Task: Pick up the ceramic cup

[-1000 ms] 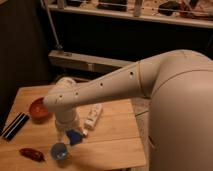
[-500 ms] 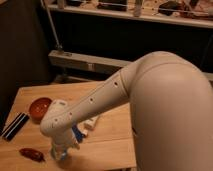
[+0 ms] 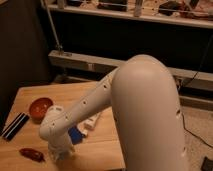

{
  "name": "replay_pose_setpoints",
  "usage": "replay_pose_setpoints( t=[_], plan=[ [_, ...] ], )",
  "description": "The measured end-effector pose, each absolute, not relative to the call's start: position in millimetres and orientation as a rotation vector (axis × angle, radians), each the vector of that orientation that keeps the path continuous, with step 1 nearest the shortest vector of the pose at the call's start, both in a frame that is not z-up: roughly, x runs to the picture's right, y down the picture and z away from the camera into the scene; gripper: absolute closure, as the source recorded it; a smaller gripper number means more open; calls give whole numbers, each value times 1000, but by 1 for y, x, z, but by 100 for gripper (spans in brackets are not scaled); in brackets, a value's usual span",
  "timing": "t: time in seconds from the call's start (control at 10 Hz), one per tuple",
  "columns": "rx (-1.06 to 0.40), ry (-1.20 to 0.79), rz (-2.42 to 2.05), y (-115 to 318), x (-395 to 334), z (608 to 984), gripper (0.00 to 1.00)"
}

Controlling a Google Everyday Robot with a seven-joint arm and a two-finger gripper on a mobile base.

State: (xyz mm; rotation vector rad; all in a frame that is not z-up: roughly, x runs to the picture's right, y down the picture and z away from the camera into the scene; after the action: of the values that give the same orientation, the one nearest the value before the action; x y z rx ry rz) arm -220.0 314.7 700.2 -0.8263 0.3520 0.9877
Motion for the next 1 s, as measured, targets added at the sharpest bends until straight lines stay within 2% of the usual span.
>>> replay_pose_setpoints(
  t=[0.9, 1.0],
  plan=[
    [-808, 372, 1051, 282, -210, 712, 36],
    [-796, 383, 1060, 280, -206, 714, 43]
  ],
)
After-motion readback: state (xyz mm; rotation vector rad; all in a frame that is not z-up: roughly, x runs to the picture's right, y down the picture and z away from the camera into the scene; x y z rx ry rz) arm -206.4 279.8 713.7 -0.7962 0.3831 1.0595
